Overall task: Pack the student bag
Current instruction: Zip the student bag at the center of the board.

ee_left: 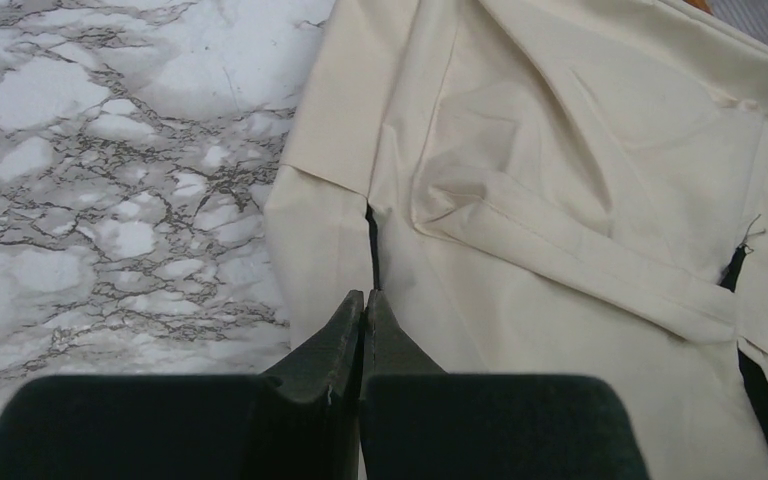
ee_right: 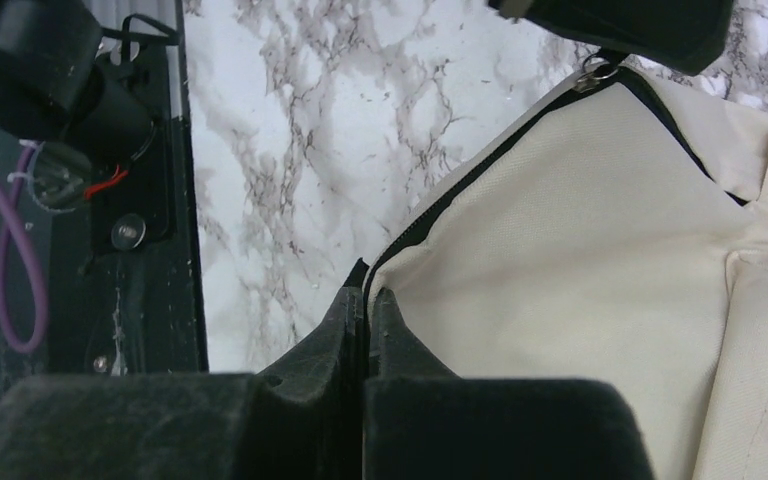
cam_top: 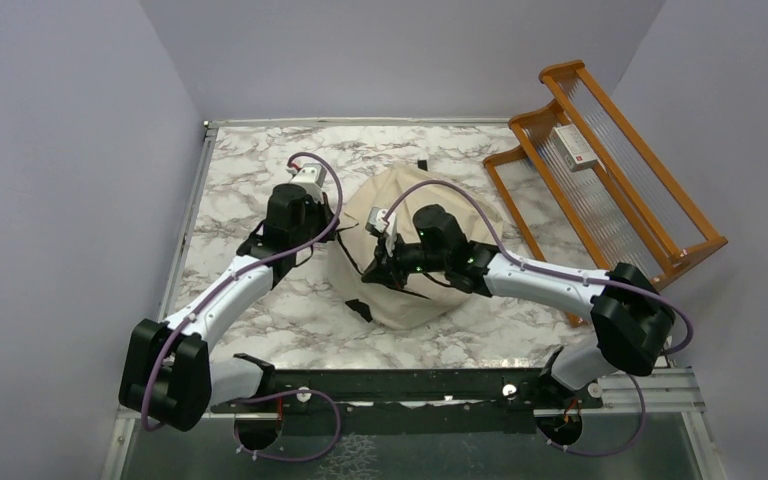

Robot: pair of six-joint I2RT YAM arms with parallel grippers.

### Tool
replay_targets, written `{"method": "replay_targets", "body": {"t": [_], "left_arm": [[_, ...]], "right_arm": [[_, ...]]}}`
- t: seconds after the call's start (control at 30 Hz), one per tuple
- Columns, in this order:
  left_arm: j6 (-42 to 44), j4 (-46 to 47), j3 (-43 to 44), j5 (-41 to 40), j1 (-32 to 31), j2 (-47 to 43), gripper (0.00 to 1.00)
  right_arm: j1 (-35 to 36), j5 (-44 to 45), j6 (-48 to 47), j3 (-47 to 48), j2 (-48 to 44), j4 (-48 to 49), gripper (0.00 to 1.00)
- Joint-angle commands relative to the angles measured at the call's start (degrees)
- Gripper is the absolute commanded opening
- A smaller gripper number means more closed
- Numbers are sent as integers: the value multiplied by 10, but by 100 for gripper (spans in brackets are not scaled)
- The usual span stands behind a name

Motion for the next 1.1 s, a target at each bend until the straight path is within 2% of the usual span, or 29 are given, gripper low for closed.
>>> {"method": "replay_targets", "body": {"t": [0.0, 0.23, 0.5, 0.77, 0.83, 0.93, 1.0, 1.07], "left_arm": [[-5, 21, 44, -54, 7, 34, 0], [6, 17, 101, -51, 20, 121, 0], [-12, 37, 126, -18, 20, 209, 0], [-24, 45, 107, -34, 21, 233, 0], [-26, 47, 102, -22, 21, 223, 0], [-28, 56, 94, 11, 21, 187, 0], [-28, 59, 89, 27, 21, 158, 0], [-29, 59, 82, 42, 21, 128, 0]], "right_arm": [[8, -85, -54, -11, -37, -52, 0], [8, -125, -97, -41, -79, -53, 1], [8, -142, -151, -73, -125, -38, 1], [8, -131, -154, -102, -168, -17, 2], [8, -119, -145, -107, -172, -14, 7], [8, -80, -104, -98, -172, -15, 26], [8, -52, -69, -79, -165, -24, 28], [8, -25, -29, -54, -152, -41, 36]]}}
